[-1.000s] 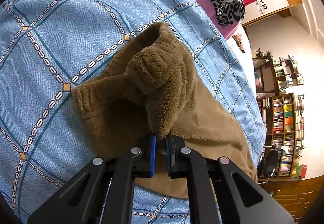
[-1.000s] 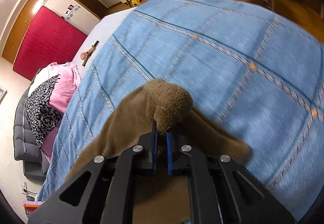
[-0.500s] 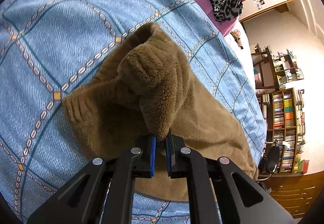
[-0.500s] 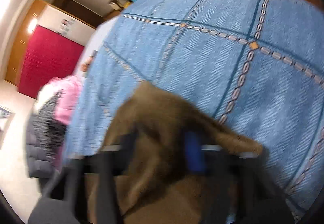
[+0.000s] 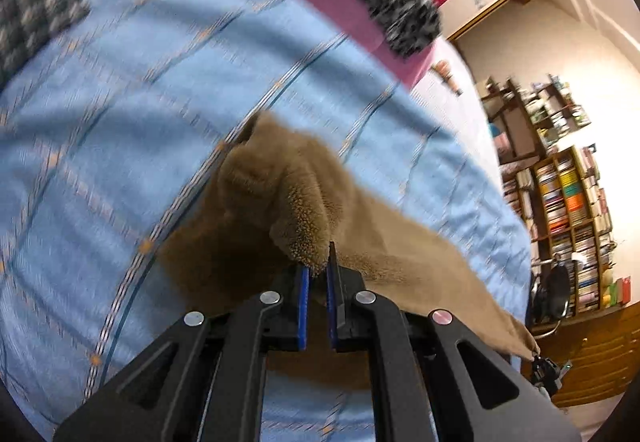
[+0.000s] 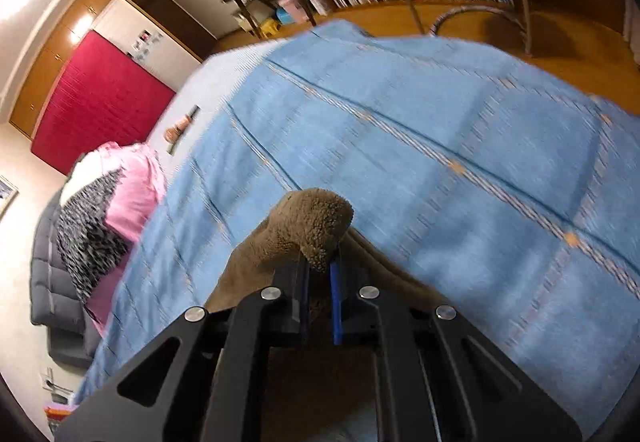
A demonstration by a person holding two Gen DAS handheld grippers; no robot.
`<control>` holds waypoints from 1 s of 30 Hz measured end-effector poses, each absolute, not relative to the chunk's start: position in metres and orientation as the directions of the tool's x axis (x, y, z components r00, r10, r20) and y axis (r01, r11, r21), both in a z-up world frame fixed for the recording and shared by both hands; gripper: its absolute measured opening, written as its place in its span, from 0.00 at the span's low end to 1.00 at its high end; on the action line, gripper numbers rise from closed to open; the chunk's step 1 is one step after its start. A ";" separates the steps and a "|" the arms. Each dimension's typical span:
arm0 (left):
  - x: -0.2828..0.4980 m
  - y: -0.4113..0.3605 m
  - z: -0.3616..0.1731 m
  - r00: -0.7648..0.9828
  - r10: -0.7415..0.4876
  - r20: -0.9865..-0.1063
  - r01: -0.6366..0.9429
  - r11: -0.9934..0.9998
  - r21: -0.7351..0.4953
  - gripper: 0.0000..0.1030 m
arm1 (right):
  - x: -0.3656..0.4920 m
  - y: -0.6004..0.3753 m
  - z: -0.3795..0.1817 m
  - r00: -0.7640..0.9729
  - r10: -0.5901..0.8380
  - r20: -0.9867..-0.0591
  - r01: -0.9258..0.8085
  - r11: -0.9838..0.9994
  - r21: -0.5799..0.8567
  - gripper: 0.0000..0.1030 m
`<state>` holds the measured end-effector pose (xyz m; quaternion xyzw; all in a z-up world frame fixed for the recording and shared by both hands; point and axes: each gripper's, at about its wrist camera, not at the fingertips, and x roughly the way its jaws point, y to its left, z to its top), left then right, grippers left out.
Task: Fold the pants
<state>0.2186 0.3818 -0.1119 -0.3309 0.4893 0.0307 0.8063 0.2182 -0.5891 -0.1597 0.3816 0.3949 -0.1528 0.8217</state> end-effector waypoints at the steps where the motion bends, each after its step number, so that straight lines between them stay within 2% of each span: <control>1: 0.208 0.384 -0.131 0.486 -0.280 -0.828 -0.397 0.774 -0.494 0.06 | 0.203 -0.588 -0.172 0.615 0.047 -0.787 0.570 0.663 0.486 0.08; 7: 0.182 0.379 -0.194 0.426 -0.252 -0.869 -0.431 0.787 -0.440 0.07 | 0.179 -0.579 -0.213 0.566 -0.006 -0.824 0.594 0.696 0.403 0.08; 13: 0.184 0.366 -0.185 0.426 -0.165 -0.890 -0.383 0.858 -0.343 0.10 | 0.180 -0.575 -0.208 0.576 -0.039 -0.817 0.564 0.742 0.362 0.09; 16: 0.182 0.372 -0.183 0.427 -0.163 -0.889 -0.407 0.844 -0.350 0.12 | 0.174 -0.576 -0.203 0.567 -0.081 -0.819 0.572 0.754 0.322 0.26; 17: 0.181 0.374 -0.185 0.426 -0.167 -0.889 -0.415 0.837 -0.356 0.12 | 0.169 -0.579 -0.201 0.569 -0.093 -0.817 0.584 0.746 0.321 0.36; 19: 0.180 0.376 -0.185 0.422 -0.172 -0.890 -0.430 0.826 -0.364 0.12 | 0.162 -0.585 -0.196 0.576 -0.113 -0.810 0.600 0.731 0.325 0.41; 22: 0.175 0.377 -0.179 0.406 -0.126 -0.905 -0.459 0.828 -0.321 0.31 | 0.154 -0.588 -0.183 0.575 -0.186 -0.797 0.612 0.744 0.268 0.41; 24: 0.171 0.375 -0.168 0.396 -0.054 -0.917 -0.462 0.851 -0.250 0.50 | 0.154 -0.588 -0.173 0.584 -0.219 -0.782 0.600 0.765 0.234 0.41; 30: 0.157 0.355 -0.129 0.418 0.171 -0.892 -0.433 0.901 -0.031 0.51 | 0.192 -0.584 -0.163 0.624 -0.188 -0.759 0.530 0.815 0.234 0.41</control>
